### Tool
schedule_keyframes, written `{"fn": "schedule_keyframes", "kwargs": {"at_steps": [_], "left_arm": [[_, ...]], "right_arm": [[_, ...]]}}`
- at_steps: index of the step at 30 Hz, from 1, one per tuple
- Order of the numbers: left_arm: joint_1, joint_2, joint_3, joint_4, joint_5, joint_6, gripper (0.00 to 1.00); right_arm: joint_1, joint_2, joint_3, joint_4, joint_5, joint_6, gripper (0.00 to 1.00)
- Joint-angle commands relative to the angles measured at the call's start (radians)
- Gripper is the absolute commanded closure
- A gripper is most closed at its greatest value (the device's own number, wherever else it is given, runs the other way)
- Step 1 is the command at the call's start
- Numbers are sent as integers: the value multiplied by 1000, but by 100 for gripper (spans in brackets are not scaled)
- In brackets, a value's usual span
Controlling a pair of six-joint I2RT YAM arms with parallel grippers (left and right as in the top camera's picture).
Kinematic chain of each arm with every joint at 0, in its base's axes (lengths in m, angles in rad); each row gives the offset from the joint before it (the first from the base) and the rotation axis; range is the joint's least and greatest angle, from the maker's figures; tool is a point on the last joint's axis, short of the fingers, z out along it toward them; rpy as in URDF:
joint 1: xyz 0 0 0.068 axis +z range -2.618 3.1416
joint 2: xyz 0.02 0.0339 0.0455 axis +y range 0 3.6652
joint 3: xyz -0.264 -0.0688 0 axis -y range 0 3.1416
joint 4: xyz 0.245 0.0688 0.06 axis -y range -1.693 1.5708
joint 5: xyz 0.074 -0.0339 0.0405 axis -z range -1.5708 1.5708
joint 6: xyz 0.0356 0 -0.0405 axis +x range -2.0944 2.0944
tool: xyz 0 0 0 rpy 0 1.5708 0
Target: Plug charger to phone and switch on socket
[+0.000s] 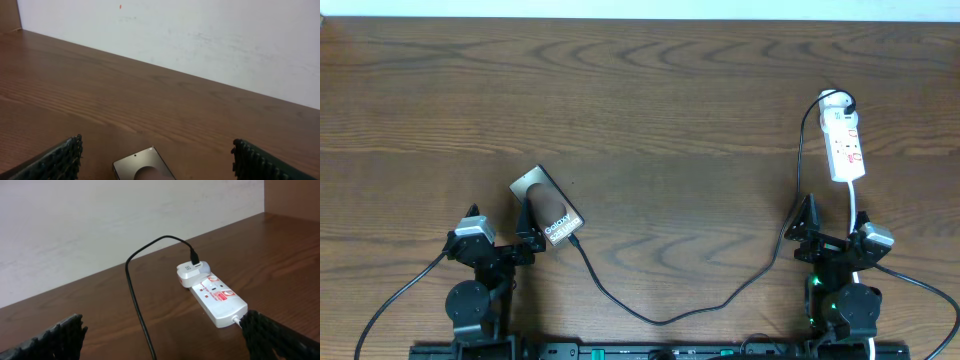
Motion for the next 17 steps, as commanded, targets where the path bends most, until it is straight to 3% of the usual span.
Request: {"fn": "schedule_keyframes", "kwargs": {"at_steps": [1,17], "left_arm": [[-3,-5,-13,-38,16,6,6],[-3,-5,-13,-38,16,6,6]], "right_arm": [[6,-8,-1,-3,16,-4,1],[6,-8,-1,-3,16,-4,1]]}}
